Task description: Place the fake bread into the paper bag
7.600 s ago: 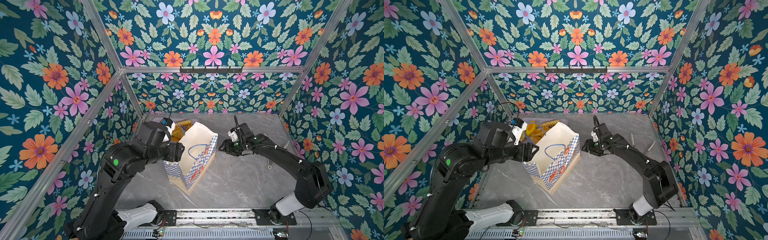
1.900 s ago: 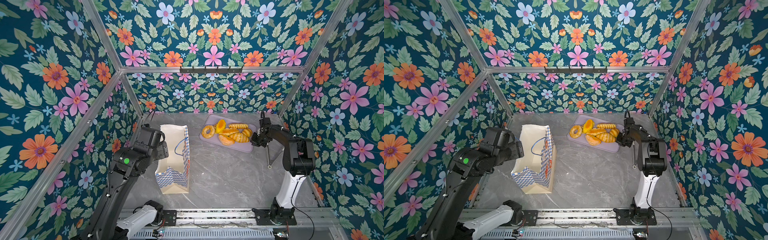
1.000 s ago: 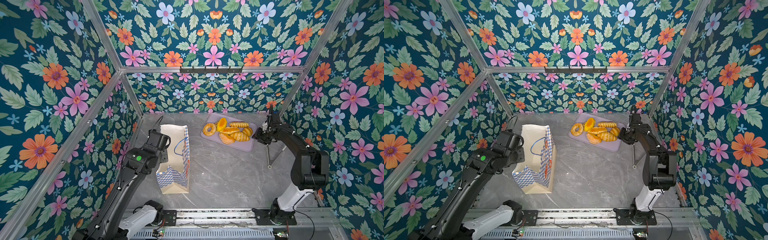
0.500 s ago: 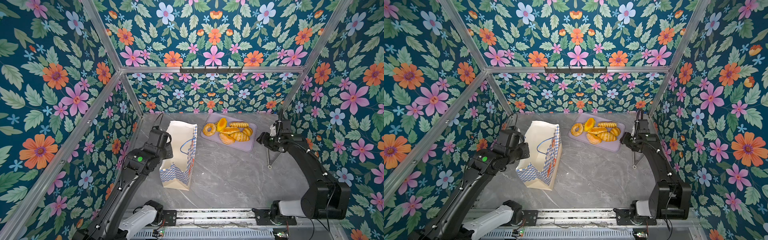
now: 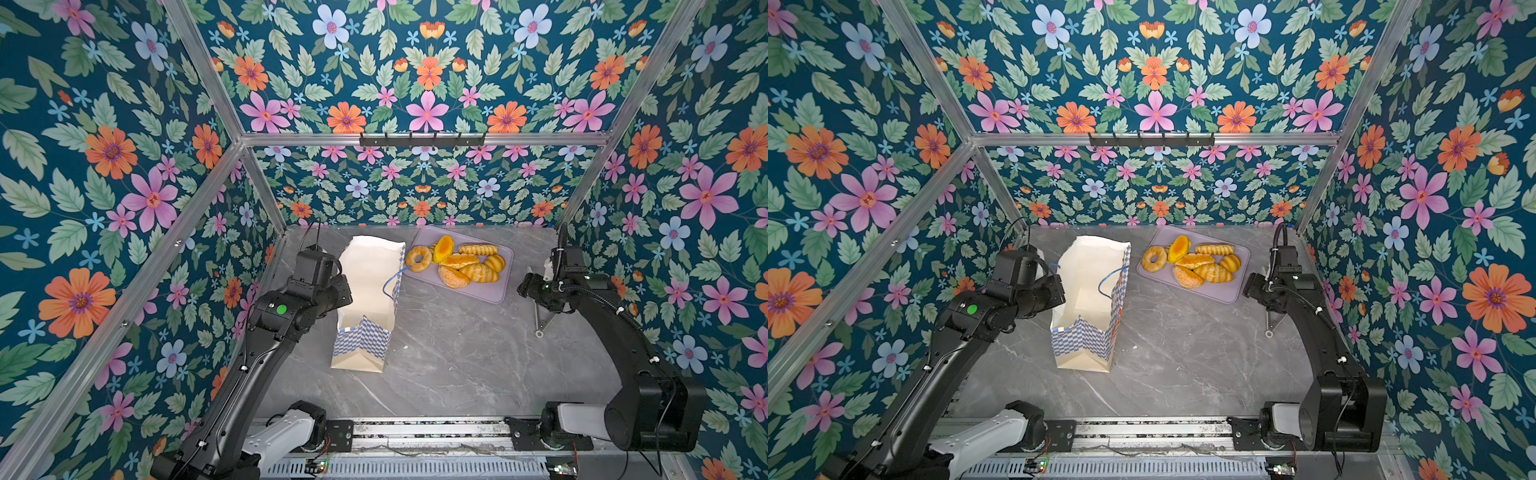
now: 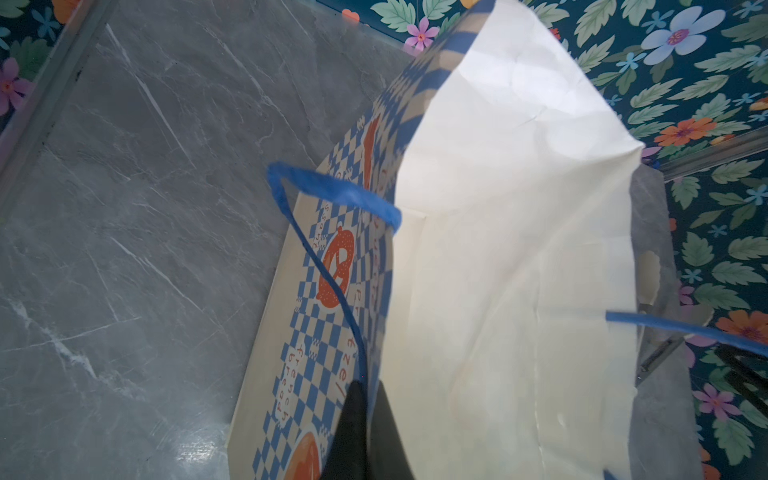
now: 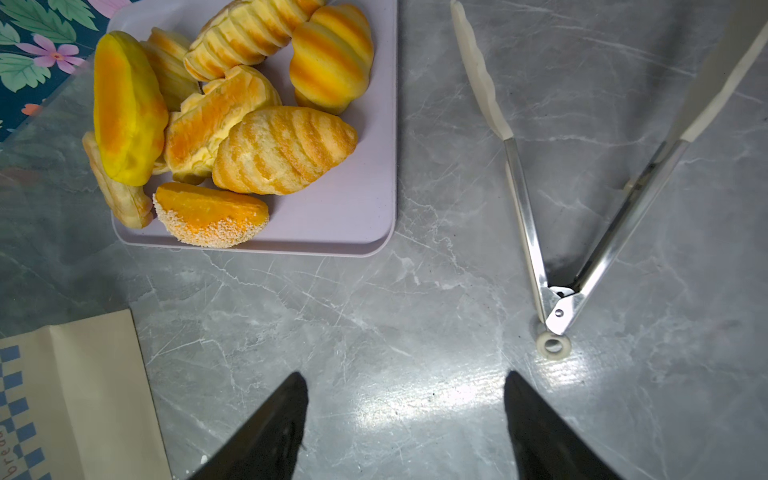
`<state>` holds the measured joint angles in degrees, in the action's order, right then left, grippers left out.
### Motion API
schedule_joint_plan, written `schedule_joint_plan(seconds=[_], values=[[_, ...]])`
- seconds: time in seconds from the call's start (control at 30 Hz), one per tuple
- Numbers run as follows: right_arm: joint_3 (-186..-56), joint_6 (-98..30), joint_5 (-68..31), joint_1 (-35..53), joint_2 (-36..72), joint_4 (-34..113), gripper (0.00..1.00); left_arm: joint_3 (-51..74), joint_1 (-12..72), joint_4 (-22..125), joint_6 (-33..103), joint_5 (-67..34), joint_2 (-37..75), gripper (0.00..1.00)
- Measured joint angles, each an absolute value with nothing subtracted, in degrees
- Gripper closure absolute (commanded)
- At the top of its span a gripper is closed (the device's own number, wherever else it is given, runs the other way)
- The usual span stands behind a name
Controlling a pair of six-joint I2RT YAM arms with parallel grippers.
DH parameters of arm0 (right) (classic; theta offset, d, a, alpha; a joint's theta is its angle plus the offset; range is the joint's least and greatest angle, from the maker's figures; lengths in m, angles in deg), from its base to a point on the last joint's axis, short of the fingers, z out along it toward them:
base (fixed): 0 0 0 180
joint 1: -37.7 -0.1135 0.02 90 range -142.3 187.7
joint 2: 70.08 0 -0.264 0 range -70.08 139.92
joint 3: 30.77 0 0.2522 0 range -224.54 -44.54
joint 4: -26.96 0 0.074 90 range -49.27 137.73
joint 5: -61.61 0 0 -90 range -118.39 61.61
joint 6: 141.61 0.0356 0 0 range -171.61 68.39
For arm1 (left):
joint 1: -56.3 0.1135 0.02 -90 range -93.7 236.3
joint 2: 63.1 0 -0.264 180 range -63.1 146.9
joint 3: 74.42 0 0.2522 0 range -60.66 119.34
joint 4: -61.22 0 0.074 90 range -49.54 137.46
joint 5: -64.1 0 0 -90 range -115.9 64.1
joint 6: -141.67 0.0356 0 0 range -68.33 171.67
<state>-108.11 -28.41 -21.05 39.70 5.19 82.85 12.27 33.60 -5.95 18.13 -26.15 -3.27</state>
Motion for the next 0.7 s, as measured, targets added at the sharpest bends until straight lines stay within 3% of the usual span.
schedule_joint_plan(seconds=[0.43,0.5,0.6,0.7], values=[[-108.63,-28.17,-20.44,39.7,5.95,82.79,0.27,3.79,39.02,0.36,12.85,-11.57,-8.38,1.0],[-108.54,-28.17,-20.42,39.7,5.95,82.68,0.26,3.89,39.04,0.78,12.67,-10.83,-8.51,0.88],[-108.22,-28.17,-20.35,39.7,5.97,82.57,0.22,4.46,39.04,0.74,12.69,-10.74,-8.62,0.54],[-107.76,-28.15,-19.76,39.7,5.99,82.42,0.18,5.53,39.04,0.41,12.71,-10.85,-8.58,0.34]])
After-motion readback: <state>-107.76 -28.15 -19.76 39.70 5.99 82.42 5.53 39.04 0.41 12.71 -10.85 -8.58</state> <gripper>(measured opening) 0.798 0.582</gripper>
